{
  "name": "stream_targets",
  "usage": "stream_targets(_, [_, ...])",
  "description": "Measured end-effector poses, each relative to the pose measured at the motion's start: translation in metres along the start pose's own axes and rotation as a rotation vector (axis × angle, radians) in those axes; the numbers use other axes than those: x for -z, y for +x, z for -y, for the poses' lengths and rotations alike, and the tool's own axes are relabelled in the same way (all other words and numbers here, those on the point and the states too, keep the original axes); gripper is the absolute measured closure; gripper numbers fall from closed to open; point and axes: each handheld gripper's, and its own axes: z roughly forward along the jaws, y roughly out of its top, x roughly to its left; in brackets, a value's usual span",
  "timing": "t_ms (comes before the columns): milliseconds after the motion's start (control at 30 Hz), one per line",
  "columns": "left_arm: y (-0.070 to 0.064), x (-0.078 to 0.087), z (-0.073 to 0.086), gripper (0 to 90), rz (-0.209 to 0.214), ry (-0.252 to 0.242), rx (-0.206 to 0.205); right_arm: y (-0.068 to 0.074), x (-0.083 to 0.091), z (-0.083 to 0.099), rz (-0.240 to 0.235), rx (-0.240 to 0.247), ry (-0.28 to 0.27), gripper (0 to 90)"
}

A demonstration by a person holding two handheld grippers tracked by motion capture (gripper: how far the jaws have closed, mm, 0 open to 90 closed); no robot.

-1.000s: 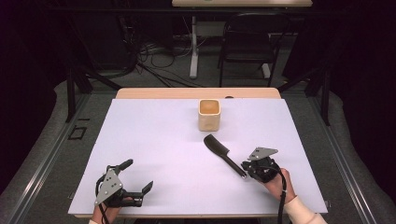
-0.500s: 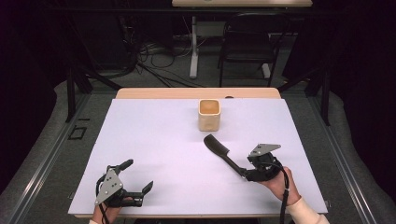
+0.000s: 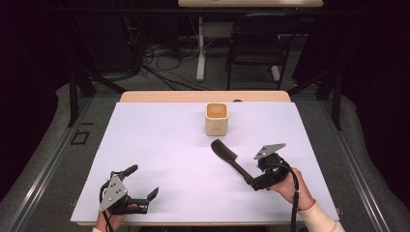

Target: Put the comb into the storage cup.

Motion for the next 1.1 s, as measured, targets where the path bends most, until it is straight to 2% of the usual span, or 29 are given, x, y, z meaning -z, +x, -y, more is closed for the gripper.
stream_targets(200, [0.000,0.000,0.000,1.0,0.002,-0.001,0.003,0.005,-0.006,-0.011,-0.015,0.004,0.060,7.9])
stream_targets(433, [0.000,0.000,0.000,1.0,0.004,-0.003,0.000,0.008,-0.013,-0.023,-0.017,0.023,0.080,6.1])
stream_targets(600, [0.001,0.000,0.000,0.9,0.007,-0.002,-0.001,0.007,-0.017,-0.030,-0.013,0.005,0.093,2.4])
stream_targets(667, [0.000,0.000,0.000,0.9,0.005,-0.002,0.001,0.006,-0.021,-0.034,-0.004,-0.001,0.114,0.0])
stream_targets(800, [0.000,0.000,0.000,0.9,0.007,-0.005,0.001,0.005,-0.026,-0.038,0.005,-0.007,0.123,0.0])
stream_targets(1000, [0.000,0.000,0.000,0.8,0.006,-0.005,0.003,0.005,-0.031,-0.044,0.010,0.010,0.137,0.2])
stream_targets(1100, [0.000,0.000,0.000,0.8,0.006,-0.004,0.002,0.005,-0.032,-0.045,0.012,0.002,0.144,6.0])
